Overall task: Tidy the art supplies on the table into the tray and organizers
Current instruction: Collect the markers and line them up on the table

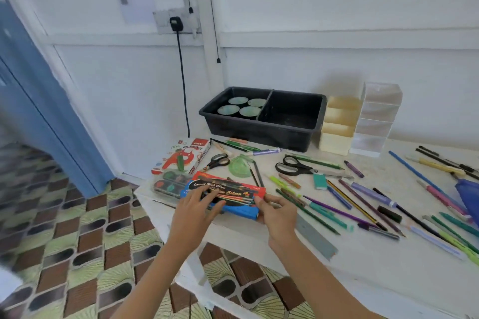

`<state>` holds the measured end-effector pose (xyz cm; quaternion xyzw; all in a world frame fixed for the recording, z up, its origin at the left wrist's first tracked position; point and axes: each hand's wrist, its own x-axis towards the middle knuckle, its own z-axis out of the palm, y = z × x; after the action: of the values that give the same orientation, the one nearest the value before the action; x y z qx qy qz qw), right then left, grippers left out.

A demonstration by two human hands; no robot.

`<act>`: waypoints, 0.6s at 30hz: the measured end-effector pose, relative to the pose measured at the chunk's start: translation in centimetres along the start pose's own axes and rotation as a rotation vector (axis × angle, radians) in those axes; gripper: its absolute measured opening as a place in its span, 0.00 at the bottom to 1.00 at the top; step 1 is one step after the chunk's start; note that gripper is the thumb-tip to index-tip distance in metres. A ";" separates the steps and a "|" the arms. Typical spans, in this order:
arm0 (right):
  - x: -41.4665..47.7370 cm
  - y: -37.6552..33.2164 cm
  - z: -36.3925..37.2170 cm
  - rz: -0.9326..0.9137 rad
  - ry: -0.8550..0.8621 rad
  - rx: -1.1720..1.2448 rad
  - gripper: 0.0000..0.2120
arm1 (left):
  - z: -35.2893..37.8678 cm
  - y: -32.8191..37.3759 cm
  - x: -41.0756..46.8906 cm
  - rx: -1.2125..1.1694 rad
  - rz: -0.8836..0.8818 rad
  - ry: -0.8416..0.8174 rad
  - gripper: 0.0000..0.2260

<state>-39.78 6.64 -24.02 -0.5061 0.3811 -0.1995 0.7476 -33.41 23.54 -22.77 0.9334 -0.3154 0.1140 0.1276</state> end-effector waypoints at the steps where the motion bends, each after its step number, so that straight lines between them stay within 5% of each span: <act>1: -0.2 0.6 0.9 -0.005 -0.013 -0.026 0.08 | 0.4 -1.1 -0.5 -0.023 -0.047 -0.017 0.17; 5: -1.2 1.4 3.1 -0.247 -0.131 -0.257 0.08 | 0.2 -3.6 -1.6 -0.034 -0.095 -0.034 0.19; 11: -1.6 3.3 4.4 -0.578 -0.392 -0.860 0.32 | -0.4 -4.5 -1.1 -0.142 -0.290 -0.059 0.23; 18: -0.9 2.8 4.9 -0.588 -0.420 -0.873 0.34 | 0.0 -5.1 -0.3 -0.094 -0.346 -0.085 0.21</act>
<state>-36.81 11.40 -25.26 -0.8819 0.1143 -0.1180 0.4419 -30.48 27.57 -23.71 0.9708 -0.1600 0.0359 0.1753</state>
